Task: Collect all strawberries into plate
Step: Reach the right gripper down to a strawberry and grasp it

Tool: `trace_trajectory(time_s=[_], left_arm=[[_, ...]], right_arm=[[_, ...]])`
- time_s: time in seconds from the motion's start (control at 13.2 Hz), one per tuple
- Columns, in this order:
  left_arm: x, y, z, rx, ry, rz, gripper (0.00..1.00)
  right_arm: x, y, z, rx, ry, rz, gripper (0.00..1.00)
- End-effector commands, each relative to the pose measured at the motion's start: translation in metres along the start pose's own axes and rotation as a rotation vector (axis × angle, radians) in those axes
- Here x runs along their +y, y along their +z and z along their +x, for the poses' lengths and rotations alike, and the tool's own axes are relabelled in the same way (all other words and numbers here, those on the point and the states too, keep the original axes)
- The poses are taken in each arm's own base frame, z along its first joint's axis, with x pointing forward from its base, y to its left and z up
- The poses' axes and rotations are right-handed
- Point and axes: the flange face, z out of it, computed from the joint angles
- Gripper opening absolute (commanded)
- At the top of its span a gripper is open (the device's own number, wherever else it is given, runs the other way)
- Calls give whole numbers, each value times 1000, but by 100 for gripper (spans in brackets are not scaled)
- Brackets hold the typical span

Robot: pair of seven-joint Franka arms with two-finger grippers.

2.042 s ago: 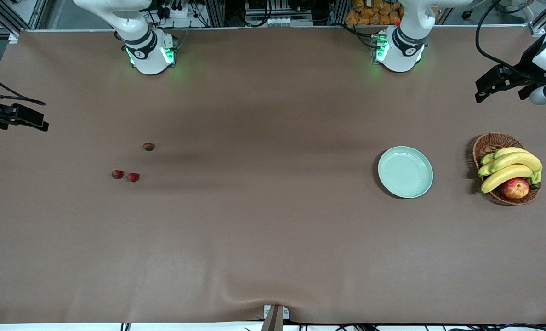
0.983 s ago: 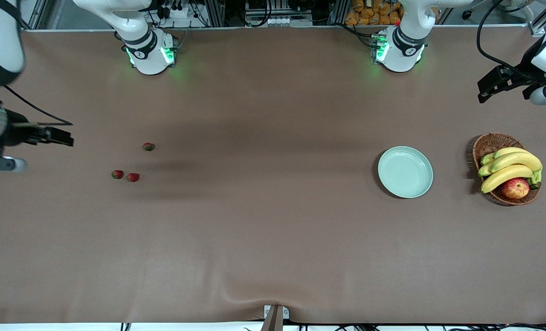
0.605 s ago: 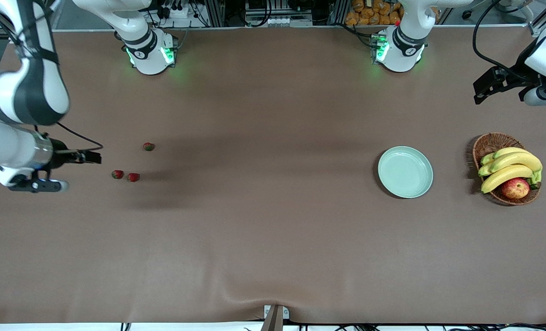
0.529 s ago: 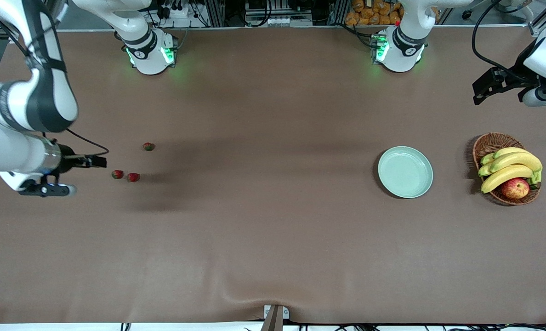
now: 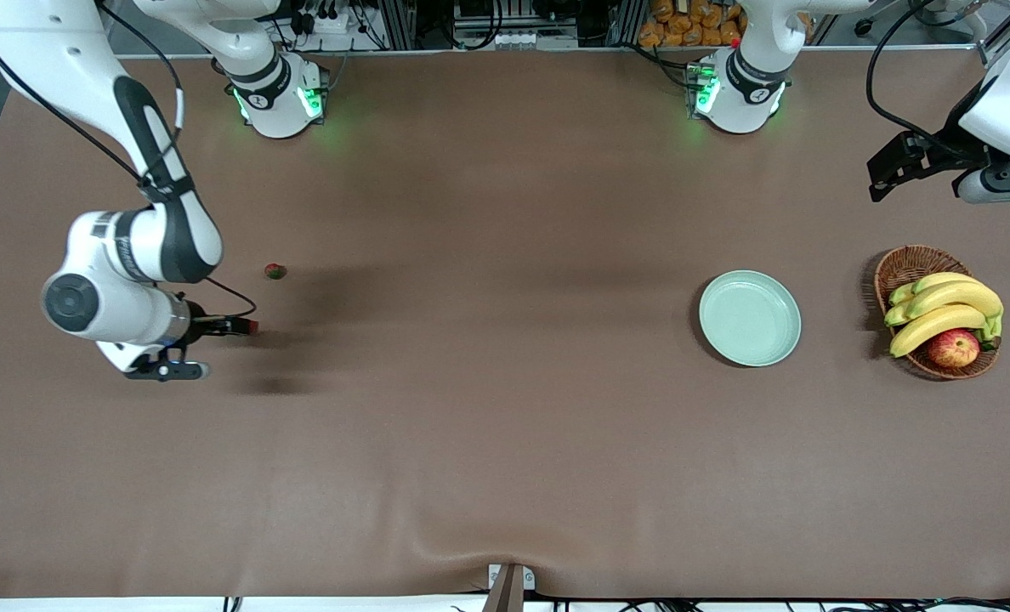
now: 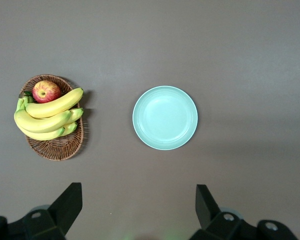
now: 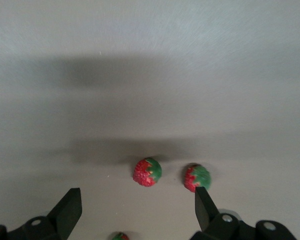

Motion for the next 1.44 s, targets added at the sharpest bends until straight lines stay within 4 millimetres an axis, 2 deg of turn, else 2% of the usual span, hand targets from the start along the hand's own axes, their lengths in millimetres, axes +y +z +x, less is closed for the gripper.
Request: trace_trajectory(time_s=[0.0,0.3,0.61,0.76,0.91,1.06,1.13,1.29,1.36], left_arm=[[4,2,2,7,-1,6,100],[9,9,7,3,9,6,100],[14,15,12,11,23,3,100],[16,15,14,16,21,-21,100],[18,18,16,19,25,-22,100],[28,24,19,17,36,-23,100],[32,26,21,19,38,-23,100],[41,32,23,12,51,-23,100],[42,34,25,18,52,-24,100]], right_arm=[[-4,19,-1,-24,10,7,100],[-4,55,0,-71,10,2,98],[-4,70,-1,-93,13,2,86],[-4,72,-2,-100,13,1,71],[-4,74,-3,-111,13,1,50],[-4,73,-3,-110,2,2,21],[-5,72,-2,-108,0,1,13],[-6,62,3,-84,4,4,4],[-12,47,12,-52,-3,3,2]])
